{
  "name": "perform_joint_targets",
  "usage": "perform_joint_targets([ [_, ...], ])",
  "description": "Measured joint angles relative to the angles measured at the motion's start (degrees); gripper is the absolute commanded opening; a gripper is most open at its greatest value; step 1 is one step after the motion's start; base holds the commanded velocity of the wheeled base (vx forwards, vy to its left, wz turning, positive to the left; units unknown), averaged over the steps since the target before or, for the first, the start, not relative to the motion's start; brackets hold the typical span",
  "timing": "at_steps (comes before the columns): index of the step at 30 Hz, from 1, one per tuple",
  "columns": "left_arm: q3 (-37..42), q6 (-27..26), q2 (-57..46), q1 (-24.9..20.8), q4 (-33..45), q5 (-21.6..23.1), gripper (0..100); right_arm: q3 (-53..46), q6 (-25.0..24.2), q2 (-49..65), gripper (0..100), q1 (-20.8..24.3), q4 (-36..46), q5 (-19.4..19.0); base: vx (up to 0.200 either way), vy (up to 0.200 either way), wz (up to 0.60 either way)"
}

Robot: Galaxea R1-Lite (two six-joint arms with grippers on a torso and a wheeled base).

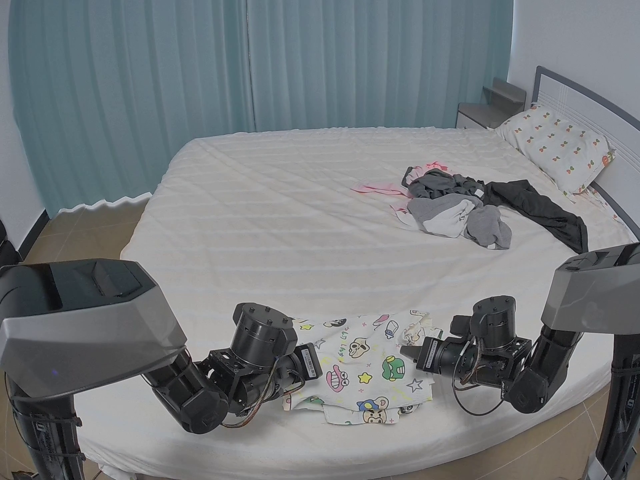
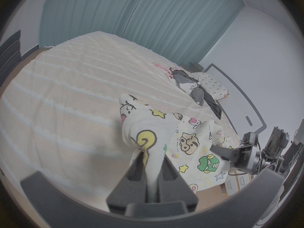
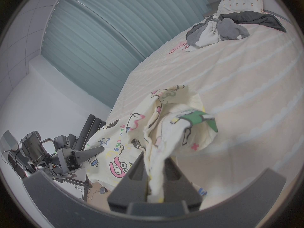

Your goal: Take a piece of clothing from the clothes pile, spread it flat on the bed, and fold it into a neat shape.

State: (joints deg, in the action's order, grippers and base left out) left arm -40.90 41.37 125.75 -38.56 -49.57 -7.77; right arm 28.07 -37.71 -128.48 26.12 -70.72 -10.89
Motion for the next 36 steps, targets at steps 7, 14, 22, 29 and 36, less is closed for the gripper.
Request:
perform_joint_targets([
  [7,-0.96,0.01,0.83,-0.46,0.04,0.00,0,-0.05,0.21,0.28,0,-0.44,0.11,0.00,0.000,-0.200,0.00],
  [14,-2.86,0.06,3.06,-0.57,0.09,-0.35,0,0.32,0.62,0.06,0,-1.66,0.27,0.02,0.000,-0.114,0.00],
  [22,-3.41,0.23,4.90,-0.46,0.06,-0.74,0,0.63,1.04,-0.35,0,-2.58,1.45,0.11,0.000,0.000,0.00],
  [29,-4.39,0.22,8.09,0.22,0.00,-2.52,0,2.71,1.72,-2.56,0,-3.33,3.39,0.07,0.000,0.000,0.00],
  [36,-4.83,0.20,10.83,0.52,-0.05,-2.66,100,3.75,4.47,-5.92,100,-3.64,3.47,0.51,0.000,0.000,0.00],
])
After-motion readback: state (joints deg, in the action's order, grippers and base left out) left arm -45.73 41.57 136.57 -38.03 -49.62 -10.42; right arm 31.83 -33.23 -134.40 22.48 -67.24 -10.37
